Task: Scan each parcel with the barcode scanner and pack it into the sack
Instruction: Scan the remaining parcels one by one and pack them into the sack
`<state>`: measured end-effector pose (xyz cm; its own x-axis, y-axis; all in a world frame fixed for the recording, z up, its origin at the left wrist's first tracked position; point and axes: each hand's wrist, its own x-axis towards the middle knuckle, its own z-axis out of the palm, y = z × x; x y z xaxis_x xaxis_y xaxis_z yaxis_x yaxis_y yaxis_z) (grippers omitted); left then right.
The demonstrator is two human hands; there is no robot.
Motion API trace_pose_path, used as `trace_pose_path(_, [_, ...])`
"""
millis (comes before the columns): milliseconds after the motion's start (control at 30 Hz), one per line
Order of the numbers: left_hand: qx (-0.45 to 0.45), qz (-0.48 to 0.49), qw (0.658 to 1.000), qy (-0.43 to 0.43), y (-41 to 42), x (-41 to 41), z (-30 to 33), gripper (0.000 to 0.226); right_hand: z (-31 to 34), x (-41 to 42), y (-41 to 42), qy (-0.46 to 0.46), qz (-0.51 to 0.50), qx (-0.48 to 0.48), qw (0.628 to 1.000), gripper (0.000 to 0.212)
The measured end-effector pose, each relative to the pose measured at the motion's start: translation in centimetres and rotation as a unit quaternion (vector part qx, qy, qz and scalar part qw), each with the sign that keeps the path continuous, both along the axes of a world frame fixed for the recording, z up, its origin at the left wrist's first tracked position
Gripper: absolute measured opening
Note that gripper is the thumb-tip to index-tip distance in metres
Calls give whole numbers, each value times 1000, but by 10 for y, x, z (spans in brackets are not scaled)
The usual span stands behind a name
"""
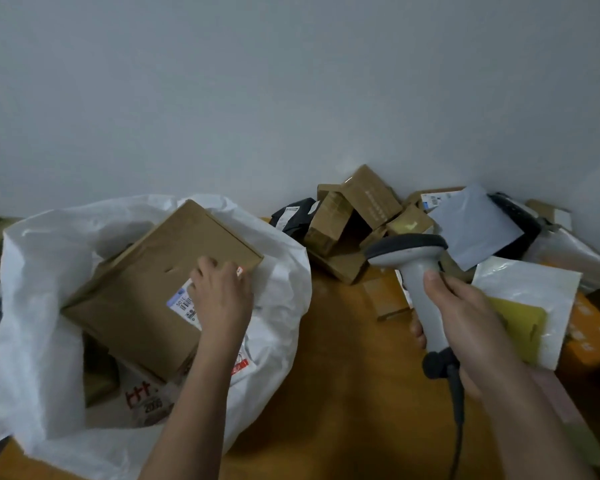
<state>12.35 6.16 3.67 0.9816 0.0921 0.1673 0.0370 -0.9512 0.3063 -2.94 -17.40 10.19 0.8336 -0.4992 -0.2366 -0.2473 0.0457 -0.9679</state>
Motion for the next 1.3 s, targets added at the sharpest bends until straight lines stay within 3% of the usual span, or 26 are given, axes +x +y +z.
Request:
trace_pose_path(100, [6, -71, 997, 4, -30, 6, -10, 24, 3, 9, -13, -30, -43, 17, 998, 31])
trace_pose_path(367, [-63, -197, 977, 56, -109, 59, -43, 46, -16, 53, -45, -47, -91, 52, 993, 29])
trace_pose_path(467, [-75, -206, 973, 69, -136, 90, -60, 56, -30, 72, -60, -28, -88, 60, 994, 26])
trace_pose_path(633, [-72, -157, 976, 134, -176, 151, -89, 104, -57, 95, -85, 18, -81, 65, 994, 24])
trace_pose_path(733, [-92, -134, 972, 170, -191, 182, -105, 117, -71, 99, -101, 35, -94, 61, 993, 25])
trace_pose_path(867, [-170, -117, 964, 167, -199, 197, -125, 112, -84, 98, -117, 48, -119, 61, 990, 25])
trace_pose_path(1067, [-169, -190, 945, 205, -208, 154, -142, 110, -90, 92, -121, 55, -133, 75, 987, 24])
trace_pose_path(1300, [-232, -145, 925, 265, -196, 99, -149, 110, -71, 75, -115, 28, -137, 75, 987, 26])
